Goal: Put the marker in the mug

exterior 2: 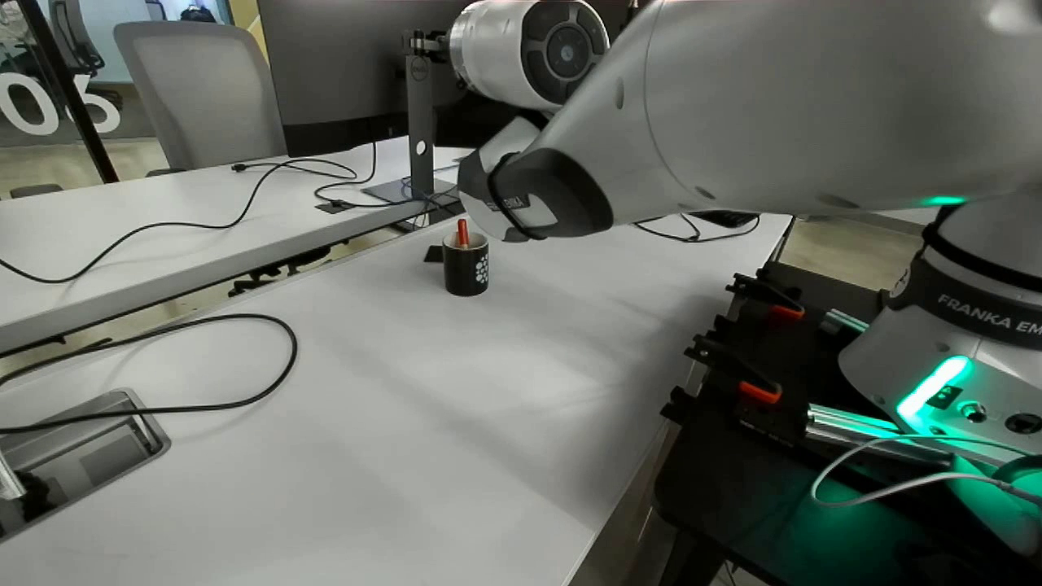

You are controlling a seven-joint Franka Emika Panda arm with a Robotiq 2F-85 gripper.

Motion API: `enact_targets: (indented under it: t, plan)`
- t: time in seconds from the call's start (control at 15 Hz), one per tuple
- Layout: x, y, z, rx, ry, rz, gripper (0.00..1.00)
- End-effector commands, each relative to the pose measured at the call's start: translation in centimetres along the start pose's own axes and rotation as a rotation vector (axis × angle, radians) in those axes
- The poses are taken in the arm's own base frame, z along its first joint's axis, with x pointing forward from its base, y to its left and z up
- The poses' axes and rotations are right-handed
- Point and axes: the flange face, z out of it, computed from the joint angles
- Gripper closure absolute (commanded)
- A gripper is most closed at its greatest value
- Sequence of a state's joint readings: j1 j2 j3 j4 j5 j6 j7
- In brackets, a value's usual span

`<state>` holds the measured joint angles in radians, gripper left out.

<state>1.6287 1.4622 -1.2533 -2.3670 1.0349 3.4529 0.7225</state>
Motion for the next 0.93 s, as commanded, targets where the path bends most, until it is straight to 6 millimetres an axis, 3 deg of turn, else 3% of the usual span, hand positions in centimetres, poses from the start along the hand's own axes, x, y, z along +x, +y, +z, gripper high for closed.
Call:
enact_targets:
  t: [0.0, 0.53, 0.87]
  plan:
    - [0.3, 0.1, 0.2, -0.008, -0.007, 0.005, 0.00]
    - [3.4, -0.5, 0.2, 0.010, -0.026, -0.028, 0.00]
    - [7.4, 0.9, 0.6, -0.022, 0.056, -0.002, 0.00]
